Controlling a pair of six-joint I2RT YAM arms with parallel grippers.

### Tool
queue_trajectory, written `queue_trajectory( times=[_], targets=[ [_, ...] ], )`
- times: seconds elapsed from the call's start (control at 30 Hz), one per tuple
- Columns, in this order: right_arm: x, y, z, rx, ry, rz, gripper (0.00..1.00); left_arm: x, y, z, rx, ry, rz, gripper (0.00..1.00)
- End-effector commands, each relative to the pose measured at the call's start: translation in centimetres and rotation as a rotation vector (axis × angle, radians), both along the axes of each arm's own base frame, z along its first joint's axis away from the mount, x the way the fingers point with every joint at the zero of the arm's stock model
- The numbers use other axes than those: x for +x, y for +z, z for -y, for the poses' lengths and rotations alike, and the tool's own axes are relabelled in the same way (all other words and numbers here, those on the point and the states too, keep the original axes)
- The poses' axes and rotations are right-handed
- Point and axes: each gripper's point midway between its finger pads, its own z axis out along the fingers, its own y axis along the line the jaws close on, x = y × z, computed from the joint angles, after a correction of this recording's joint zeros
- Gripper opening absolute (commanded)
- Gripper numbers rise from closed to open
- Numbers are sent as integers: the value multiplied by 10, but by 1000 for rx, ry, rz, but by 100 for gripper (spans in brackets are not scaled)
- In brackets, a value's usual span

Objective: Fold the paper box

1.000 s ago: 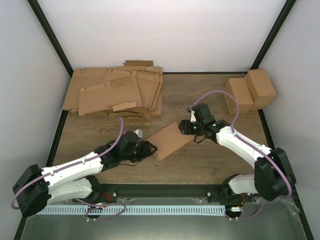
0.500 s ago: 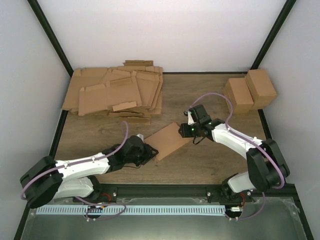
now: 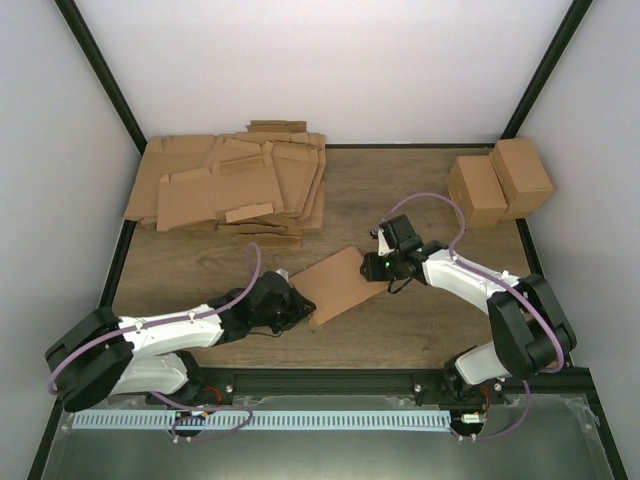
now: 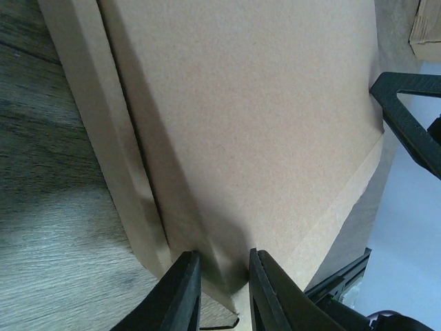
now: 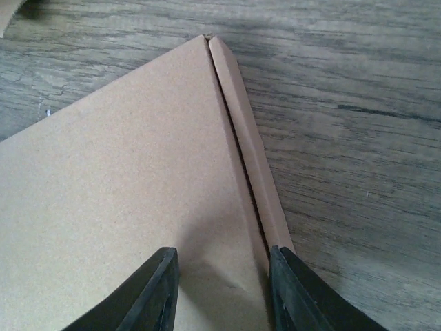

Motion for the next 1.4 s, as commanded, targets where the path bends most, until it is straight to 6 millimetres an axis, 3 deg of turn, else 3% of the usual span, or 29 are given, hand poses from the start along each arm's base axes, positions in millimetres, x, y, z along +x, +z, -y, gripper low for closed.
queue_trajectory(
  times=[0.0,0.13,0.33,0.5,0.7,0.8,0.93,1.2,1.37],
  targets=[
    [-11,-10,-4,29,9,-58,38,4,-2,-1,20,8,29,20],
    [-15,-27,1,-3,-4,-95,27,3,-14,-7,69,2,21,16],
    [-14,-30,8,-35,-25,-85,26,1,-28,-15,135,-6,9,14],
    [-8,-18,10,-44,-30,-47,32,4,-24,-20,182,-3,30,16],
    [3,6,15,-55,-67,32,44,11,0,-35,197,68,74,33],
    [6,6,19,-70,-81,45,46,11,9,-37,168,87,89,40],
    [3,-3,15,-60,-73,16,44,7,5,-30,122,63,88,41],
    [-15,-33,14,-30,-70,-68,39,-4,-20,-8,73,-41,24,33],
    [-28,-50,13,-10,-59,-117,33,-4,-34,-13,118,-33,12,8]
  ],
)
